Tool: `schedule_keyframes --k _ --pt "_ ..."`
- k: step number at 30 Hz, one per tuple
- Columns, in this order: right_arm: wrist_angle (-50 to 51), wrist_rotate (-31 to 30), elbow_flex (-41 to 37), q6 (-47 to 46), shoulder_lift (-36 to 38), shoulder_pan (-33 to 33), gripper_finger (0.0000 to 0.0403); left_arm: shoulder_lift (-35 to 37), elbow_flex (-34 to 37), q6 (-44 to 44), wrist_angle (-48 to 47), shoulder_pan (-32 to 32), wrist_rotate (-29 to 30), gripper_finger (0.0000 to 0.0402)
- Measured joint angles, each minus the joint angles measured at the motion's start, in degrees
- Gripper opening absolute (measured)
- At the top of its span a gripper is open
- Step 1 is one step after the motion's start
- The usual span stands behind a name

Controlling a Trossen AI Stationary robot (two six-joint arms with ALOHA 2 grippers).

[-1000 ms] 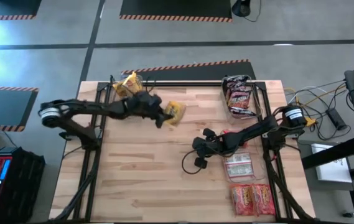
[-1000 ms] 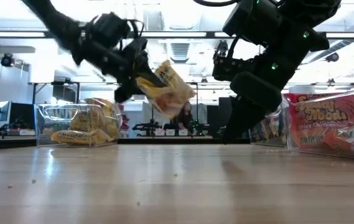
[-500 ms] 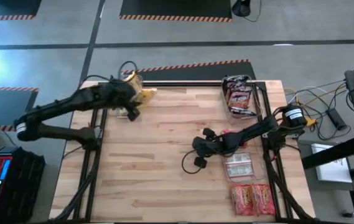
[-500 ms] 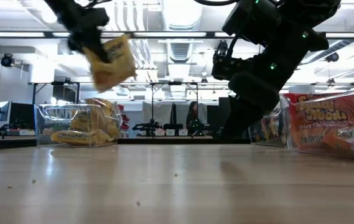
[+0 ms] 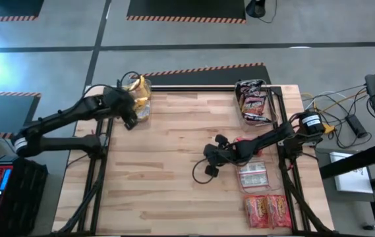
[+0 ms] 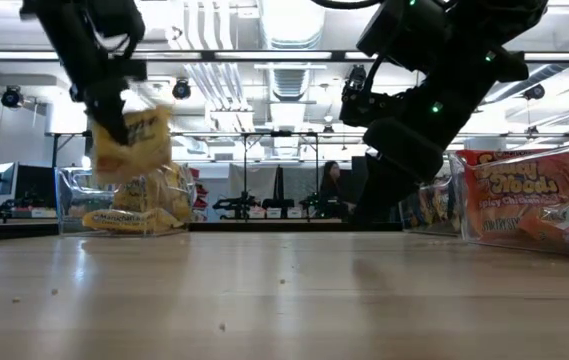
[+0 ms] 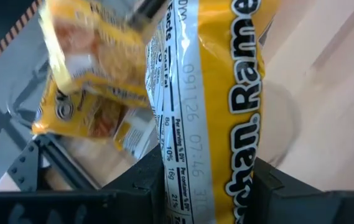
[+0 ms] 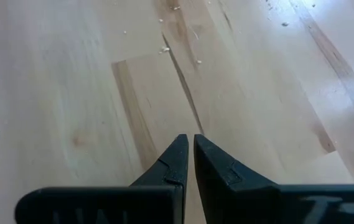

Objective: Sort Maruchan noodles
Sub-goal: Put the yellow noodle pack into the top left transparent bin

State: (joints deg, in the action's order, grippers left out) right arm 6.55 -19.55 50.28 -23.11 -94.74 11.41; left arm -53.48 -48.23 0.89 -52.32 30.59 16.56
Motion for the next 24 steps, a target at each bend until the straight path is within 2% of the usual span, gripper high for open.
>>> schedule_keyframes --k 3,7,13,19,21,24 --pt "0.00 0.16 0.00 -0.06 0.00 0.08 0.0018 -0.92 2.73 -2.91 1.34 2.33 -1.42 0.0117" --pt "0.00 0.42 0.01 -0.30 0.00 0.08 0.0018 -2.55 2.37 -5.07 2.56 4.92 -5.62 0.0122" --pt "0.00 0.44 0.02 -0.51 0.00 0.08 0.0018 -5.93 2.28 -6.45 2.23 8.49 -5.55 0.0124" --pt "0.02 0.44 0.02 -0.36 0.00 0.06 0.0018 -9.22 1.50 -5.92 1.92 8.70 -5.59 0.0131" --pt "0.02 0.44 0.02 -0.32 0.00 -0.05 0.0018 -10.09 1.09 -5.43 2.24 8.70 -4.93 0.0140" --pt "0.04 0.44 0.02 -0.32 0.00 -0.05 0.0018 -11.26 1.01 -2.46 2.16 8.68 1.77 0.0154"
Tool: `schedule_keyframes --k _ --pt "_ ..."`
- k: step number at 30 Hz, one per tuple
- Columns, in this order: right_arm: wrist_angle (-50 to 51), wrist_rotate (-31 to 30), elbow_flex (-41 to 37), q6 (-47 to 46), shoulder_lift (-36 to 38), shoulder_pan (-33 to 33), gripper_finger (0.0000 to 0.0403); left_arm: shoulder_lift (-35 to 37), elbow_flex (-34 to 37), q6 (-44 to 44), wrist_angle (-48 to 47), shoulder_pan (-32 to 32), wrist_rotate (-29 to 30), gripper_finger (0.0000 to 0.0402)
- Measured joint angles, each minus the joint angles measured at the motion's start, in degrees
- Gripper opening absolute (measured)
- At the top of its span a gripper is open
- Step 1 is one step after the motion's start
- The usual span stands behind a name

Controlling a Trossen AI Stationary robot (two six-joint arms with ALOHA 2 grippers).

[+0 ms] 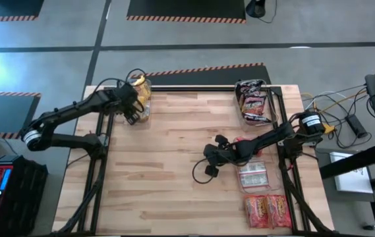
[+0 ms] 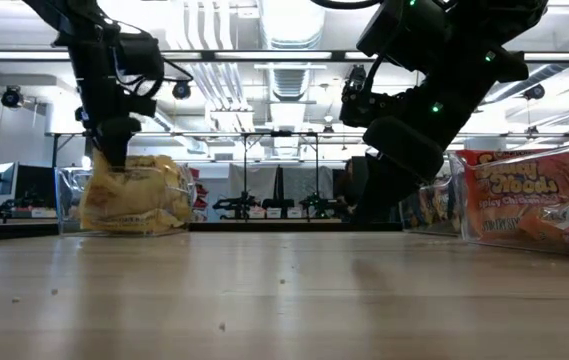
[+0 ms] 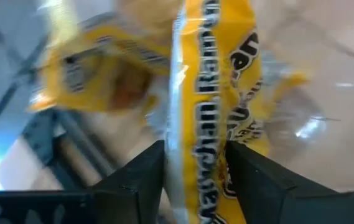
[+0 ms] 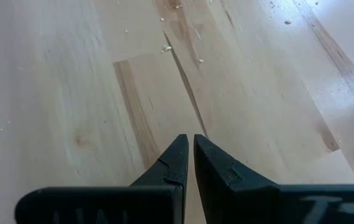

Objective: Sort Maruchan noodles
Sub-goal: Put the yellow noodle pack into the top left transparent bin, then put the orange noodle pack into the bottom transparent bin

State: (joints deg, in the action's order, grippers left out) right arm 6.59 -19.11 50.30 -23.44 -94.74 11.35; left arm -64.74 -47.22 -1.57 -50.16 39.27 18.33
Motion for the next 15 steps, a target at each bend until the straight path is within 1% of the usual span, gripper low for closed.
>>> schedule_keyframes --k 1,2,4,5,6,9,10,12,15 --pt "0.00 0.00 0.00 0.02 0.00 0.00 0.0018 -0.20 0.00 0.87 -0.08 0.06 0.87 0.0157" --pt "0.00 0.00 0.00 0.00 0.00 0.00 0.0018 -0.23 0.00 1.13 -0.32 0.17 0.11 0.0158" --pt "0.02 0.00 0.00 0.02 0.00 0.00 0.0018 -0.05 0.00 0.96 -0.26 0.20 -3.90 0.0159" --pt "0.02 0.00 0.00 0.02 0.00 0.00 0.0018 0.12 0.00 0.76 0.13 0.11 -4.21 0.0160" --pt "0.00 -0.03 0.00 0.08 0.00 0.00 0.0018 0.38 0.00 0.70 0.54 0.10 -2.86 0.0160" --pt "0.01 -0.37 0.00 0.42 0.00 -0.02 0.0018 1.12 -0.94 1.60 0.79 0.48 8.88 0.0160" --pt "0.02 -0.38 0.00 0.43 0.00 -0.02 0.0018 1.36 -1.52 1.72 0.90 0.52 11.29 0.0160" --pt "0.02 -0.39 0.00 0.43 0.00 -0.02 0.0018 1.77 -2.79 1.92 0.93 0.52 11.89 0.0160" --pt "0.00 -0.38 0.00 -0.37 0.01 -0.02 0.0018 2.02 -5.25 2.26 1.14 0.52 10.71 0.0160"
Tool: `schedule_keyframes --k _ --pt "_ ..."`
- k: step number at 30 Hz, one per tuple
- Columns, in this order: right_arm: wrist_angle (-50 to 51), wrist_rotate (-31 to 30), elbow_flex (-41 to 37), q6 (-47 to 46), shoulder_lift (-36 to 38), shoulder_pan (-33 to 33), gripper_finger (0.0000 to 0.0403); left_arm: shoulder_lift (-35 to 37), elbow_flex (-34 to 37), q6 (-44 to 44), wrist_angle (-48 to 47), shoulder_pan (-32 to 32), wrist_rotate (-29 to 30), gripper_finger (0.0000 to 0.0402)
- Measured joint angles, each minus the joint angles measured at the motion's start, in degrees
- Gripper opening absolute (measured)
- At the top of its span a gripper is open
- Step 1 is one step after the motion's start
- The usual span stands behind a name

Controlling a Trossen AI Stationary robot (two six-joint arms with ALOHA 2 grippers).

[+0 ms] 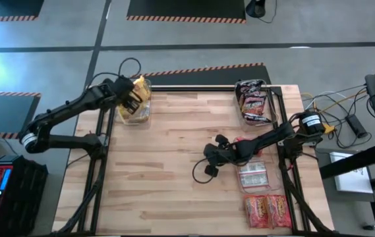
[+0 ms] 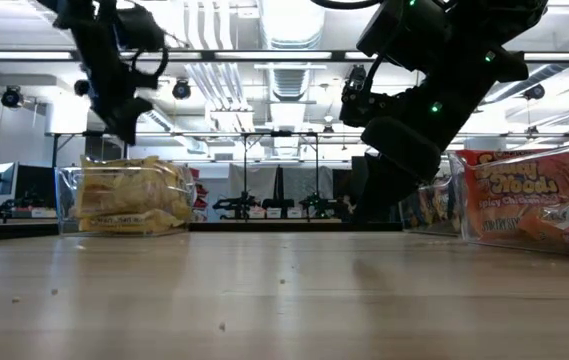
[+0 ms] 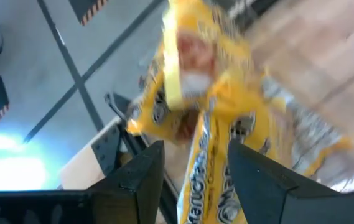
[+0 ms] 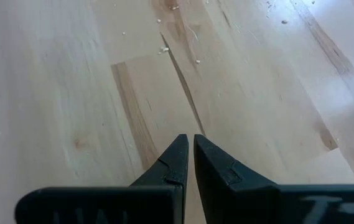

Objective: Sort Maruchan noodles
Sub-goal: Put the orange noodle pack into the bottom transparent bin

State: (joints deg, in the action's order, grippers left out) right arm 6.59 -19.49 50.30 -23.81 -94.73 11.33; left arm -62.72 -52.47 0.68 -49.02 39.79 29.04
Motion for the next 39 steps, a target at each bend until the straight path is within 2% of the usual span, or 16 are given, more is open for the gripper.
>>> schedule_keyframes --k 3,6,9,12,15,21,25,29,33,36,39 --pt "0.13 0.83 0.00 -2.22 0.90 0.00 0.0018 0.70 -2.87 1.98 0.99 -0.02 -2.45 0.0160" --pt "0.13 4.61 0.00 -2.67 3.41 0.00 0.0018 2.29 -3.83 4.55 5.67 -0.10 -12.76 0.0160" --pt "-0.04 6.54 0.04 -3.92 6.05 0.67 0.0018 3.79 -1.69 8.59 13.92 -1.93 -21.96 0.0160" --pt "-0.08 7.81 0.04 -6.11 8.68 1.87 0.0018 4.41 2.28 10.63 21.44 -6.57 -25.57 0.0160" --pt "-0.58 10.74 0.04 -8.97 10.87 3.44 0.0018 4.47 6.52 11.99 28.80 -12.91 -25.42 0.0160" --pt "-1.85 11.04 0.04 -16.43 13.05 7.43 0.0022 4.51 14.37 13.61 47.42 -26.65 -24.88 0.0160" --pt "-2.24 11.85 0.04 -23.22 13.07 10.20 0.0045 4.33 18.45 13.68 57.39 -35.09 -20.57 0.0160" --pt "-2.64 14.96 0.04 -31.02 13.14 12.93 0.0081 4.08 21.28 14.85 62.42 -42.18 -16.14 0.0160" --pt "-2.29 15.56 0.75 -38.91 13.30 15.59 0.0114 2.93 22.25 15.62 65.83 -48.41 -10.06 0.0160" --pt "-2.22 15.43 2.52 -43.07 13.28 17.87 0.0127 1.10 22.42 16.16 68.87 -52.50 -5.23 0.0160" --pt "0.26 14.30 4.67 -47.01 12.91 20.31 0.0128 -1.57 22.35 16.19 72.13 -55.71 -3.97 0.0160"
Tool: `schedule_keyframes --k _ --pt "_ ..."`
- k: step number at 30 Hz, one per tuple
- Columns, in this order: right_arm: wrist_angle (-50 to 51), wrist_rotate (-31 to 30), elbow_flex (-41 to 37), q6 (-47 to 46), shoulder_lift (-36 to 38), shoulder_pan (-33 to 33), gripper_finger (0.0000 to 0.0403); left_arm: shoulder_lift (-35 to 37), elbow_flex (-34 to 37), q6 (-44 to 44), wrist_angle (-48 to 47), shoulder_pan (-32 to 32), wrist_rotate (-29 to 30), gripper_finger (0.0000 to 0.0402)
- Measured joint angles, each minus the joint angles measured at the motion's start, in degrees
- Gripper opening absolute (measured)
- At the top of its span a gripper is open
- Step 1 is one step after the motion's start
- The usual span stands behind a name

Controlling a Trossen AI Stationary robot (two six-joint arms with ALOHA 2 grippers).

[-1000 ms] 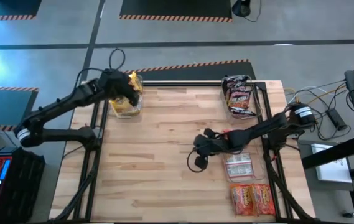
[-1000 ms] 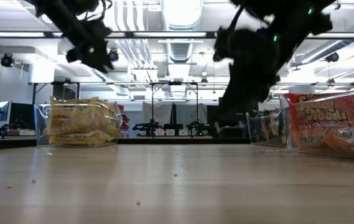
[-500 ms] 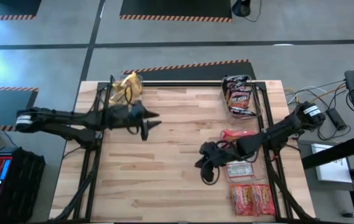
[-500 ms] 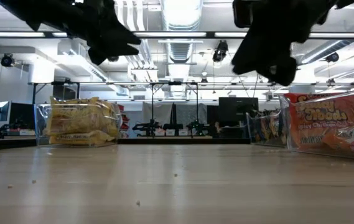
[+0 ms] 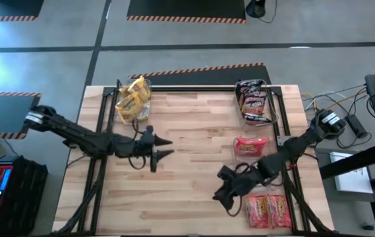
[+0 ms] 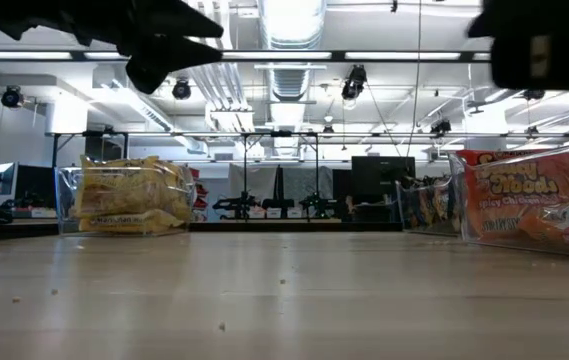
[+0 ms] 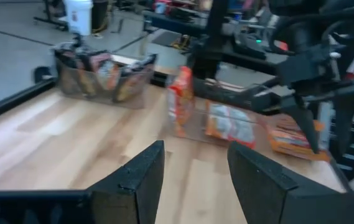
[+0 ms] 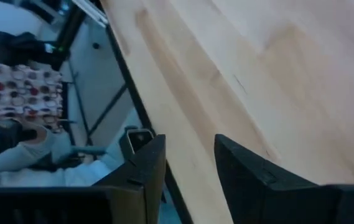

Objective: Sort Maruchan noodles
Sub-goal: Put the orange noodle pack into the bottom transparent bin

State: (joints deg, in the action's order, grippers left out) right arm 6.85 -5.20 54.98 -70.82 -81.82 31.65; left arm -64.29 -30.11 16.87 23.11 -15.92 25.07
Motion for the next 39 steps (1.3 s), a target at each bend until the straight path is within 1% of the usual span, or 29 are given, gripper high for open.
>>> schedule_keyframes --k 3,6,13,17,20,24,27,29,34,39 --pt "6.76 -1.91 3.38 -4.21 -0.75 2.57 0.0123 -3.34 -0.15 -0.01 4.64 -2.19 0.01 0.0160" --pt "15.34 -2.37 7.84 -9.32 -1.91 4.83 0.0117 -6.79 -0.19 -0.01 9.32 -3.19 0.03 0.0160" --pt "41.35 -1.53 20.73 -23.60 -7.82 10.55 0.0122 -14.08 -0.19 0.39 18.30 -4.53 -0.05 0.0160" --pt "54.47 2.57 27.17 -31.49 -12.22 13.15 0.0130 -16.67 -0.19 0.35 21.75 -5.37 -0.08 0.0160" --pt "60.11 9.07 30.07 -35.04 -14.83 14.37 0.0138 -17.79 -0.19 0.23 22.20 -5.82 -0.08 0.0160" --pt "63.21 18.55 30.58 -38.29 -17.11 15.16 0.0152 -18.33 -0.19 0.15 22.42 -6.32 -0.09 0.0160" --pt "63.38 22.96 30.15 -39.17 -17.79 15.54 0.0162 -18.34 -0.19 -1.40 22.41 -6.83 -0.08 0.0160" --pt "63.33 23.63 30.10 -40.04 -17.84 16.03 0.0166 -18.34 -0.19 -2.36 22.43 -7.10 -0.12 0.0160" --pt "63.78 23.62 29.14 -46.62 -17.76 17.64 0.0169 -18.34 -0.19 -3.80 22.38 -7.59 -0.17 0.0160" --pt "62.57 23.63 28.33 -51.07 -20.12 19.22 0.0170 -18.34 -0.19 -5.64 22.39 -7.78 -0.17 0.0160"
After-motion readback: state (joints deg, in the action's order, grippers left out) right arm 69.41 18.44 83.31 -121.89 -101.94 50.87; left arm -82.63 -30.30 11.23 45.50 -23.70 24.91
